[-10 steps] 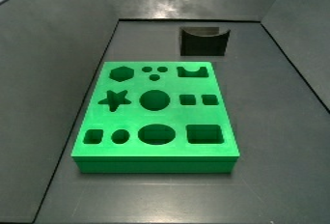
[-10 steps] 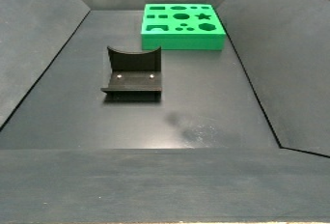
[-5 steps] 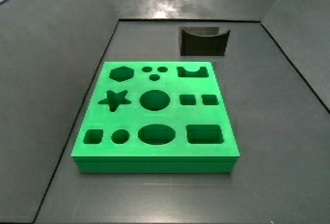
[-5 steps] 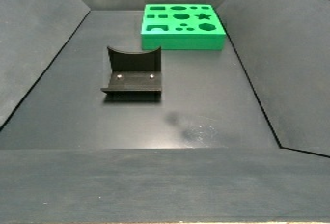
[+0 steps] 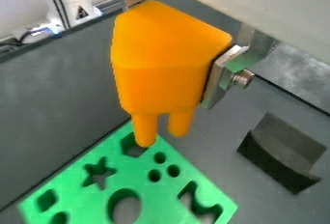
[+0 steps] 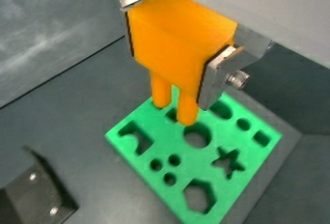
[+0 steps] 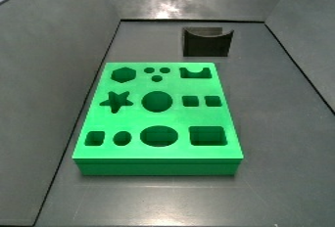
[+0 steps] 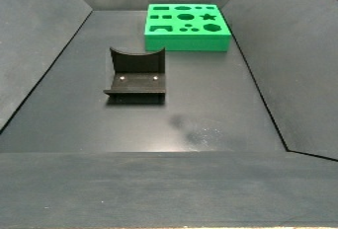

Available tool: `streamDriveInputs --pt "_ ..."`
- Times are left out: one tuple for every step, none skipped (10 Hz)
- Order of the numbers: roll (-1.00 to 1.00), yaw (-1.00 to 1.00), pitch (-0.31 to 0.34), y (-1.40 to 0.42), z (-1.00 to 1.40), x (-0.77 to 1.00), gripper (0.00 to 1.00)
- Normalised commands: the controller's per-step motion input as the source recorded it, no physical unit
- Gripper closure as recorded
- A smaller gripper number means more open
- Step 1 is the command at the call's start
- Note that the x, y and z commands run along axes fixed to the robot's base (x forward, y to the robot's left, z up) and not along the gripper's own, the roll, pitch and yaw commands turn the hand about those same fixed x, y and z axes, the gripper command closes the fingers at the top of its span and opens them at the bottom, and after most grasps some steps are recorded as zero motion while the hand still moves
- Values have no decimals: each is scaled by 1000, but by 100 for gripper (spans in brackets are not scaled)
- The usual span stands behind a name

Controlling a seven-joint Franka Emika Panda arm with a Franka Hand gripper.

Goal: Pick up the 3 prong object. Move up. Move to above the board. Insert the 3 prong object.
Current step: Insert the 3 prong object.

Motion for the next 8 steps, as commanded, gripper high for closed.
streamDriveInputs --pt "137 106 -69 486 -586 111 100" --pt "64 266 -120 369 -626 143 100" --pt "23 623 -116 240 -517 231 100" --pt "0 774 -131 154 -534 117 100" --pt "-43 829 -133 103 -543 97 100" --pt "-29 749 -106 40 -329 280 100" --pt "-64 43 -104 -9 -29 34 100" --pt "40 374 -31 0 -346 223 100"
